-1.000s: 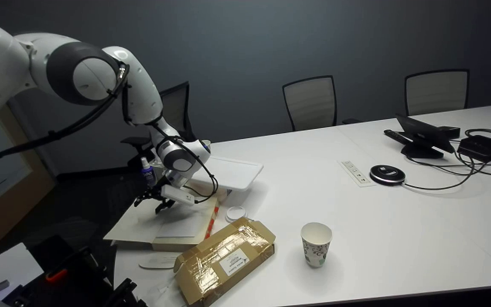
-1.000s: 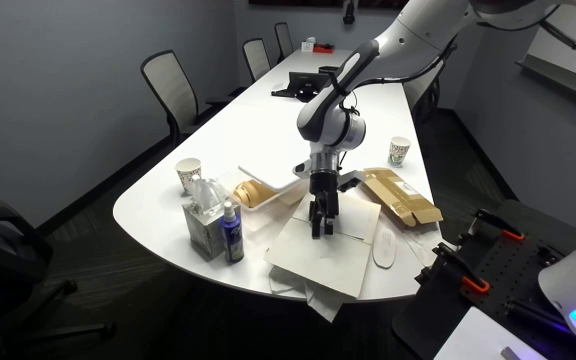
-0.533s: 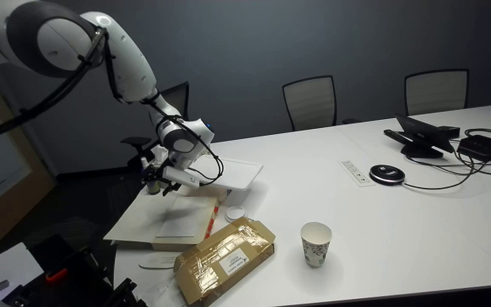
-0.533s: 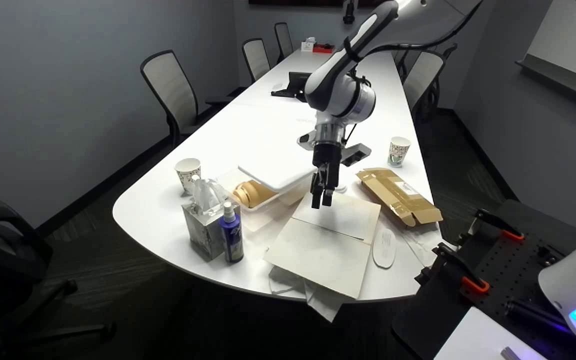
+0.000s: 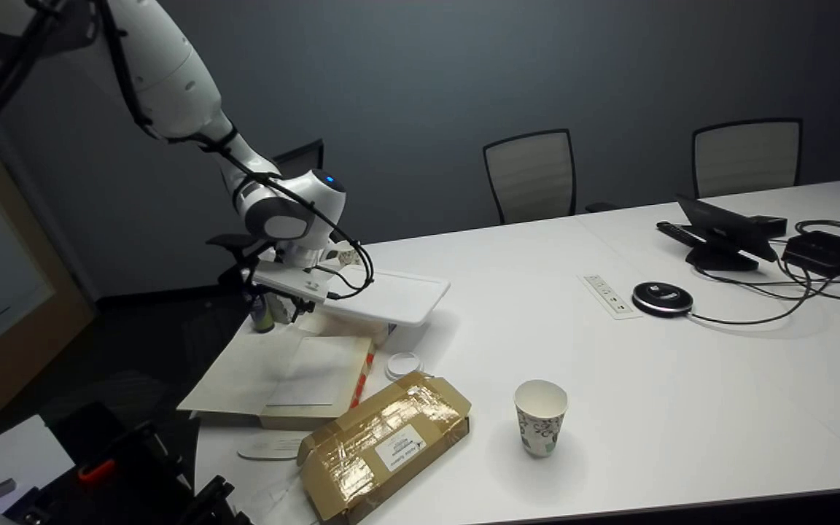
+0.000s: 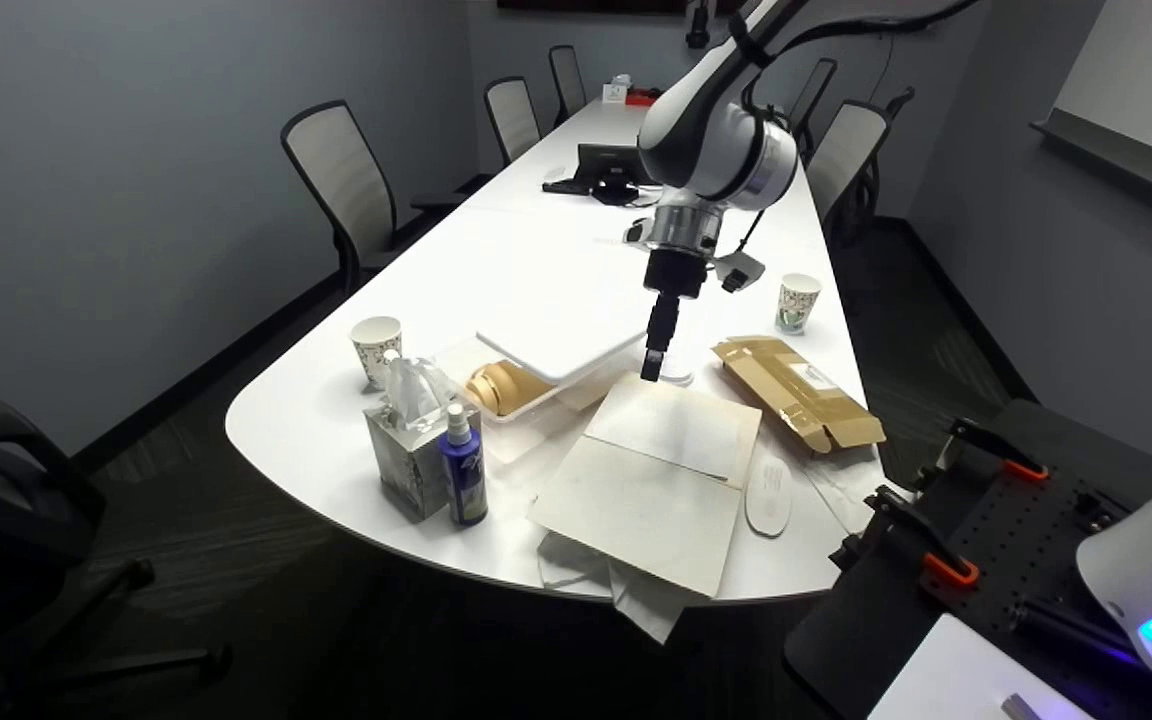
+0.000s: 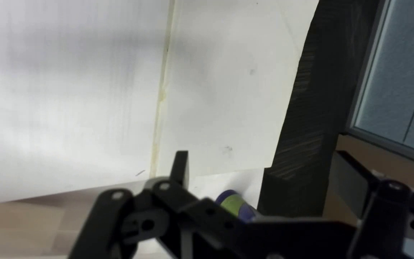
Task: Open the book
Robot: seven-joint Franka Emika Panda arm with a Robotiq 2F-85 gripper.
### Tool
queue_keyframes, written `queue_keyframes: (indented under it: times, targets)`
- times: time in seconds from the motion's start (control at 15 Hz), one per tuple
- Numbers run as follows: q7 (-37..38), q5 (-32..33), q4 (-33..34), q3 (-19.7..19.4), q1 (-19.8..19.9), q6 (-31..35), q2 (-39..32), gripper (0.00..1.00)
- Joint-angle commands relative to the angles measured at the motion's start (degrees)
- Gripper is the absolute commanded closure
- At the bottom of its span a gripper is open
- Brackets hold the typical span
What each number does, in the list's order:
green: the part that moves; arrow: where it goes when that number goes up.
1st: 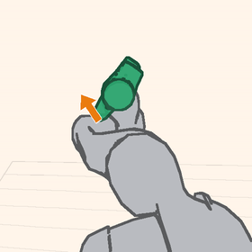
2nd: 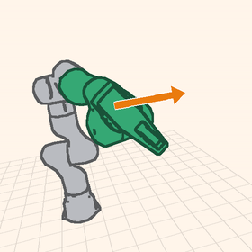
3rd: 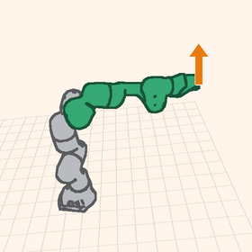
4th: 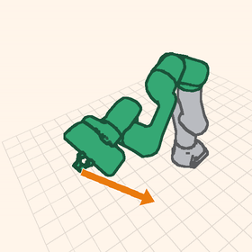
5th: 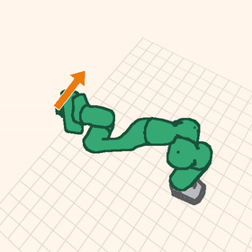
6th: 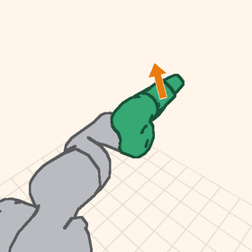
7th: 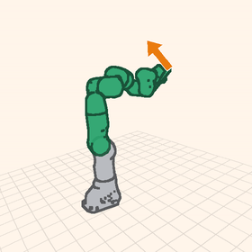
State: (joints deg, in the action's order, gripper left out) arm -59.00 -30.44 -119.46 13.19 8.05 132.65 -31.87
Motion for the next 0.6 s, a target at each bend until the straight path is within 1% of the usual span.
queue_keyframes:
  times: [0.0,0.2,0.4,0.53]
  targets:
    - [10.0,-0.3,-7.7,-1.6,-2.7,6.5,6.5,0.0]
    - [19.4,1.9,-10.1,-2.7,-3.8,8.8,9.0,0.0]
    - [25.6,4.5,-10.9,-3.2,-4.1,8.7,10.5,0.0]
    - [28.2,6.3,-10.6,-3.3,-3.7,7.5,11.2,0.0]
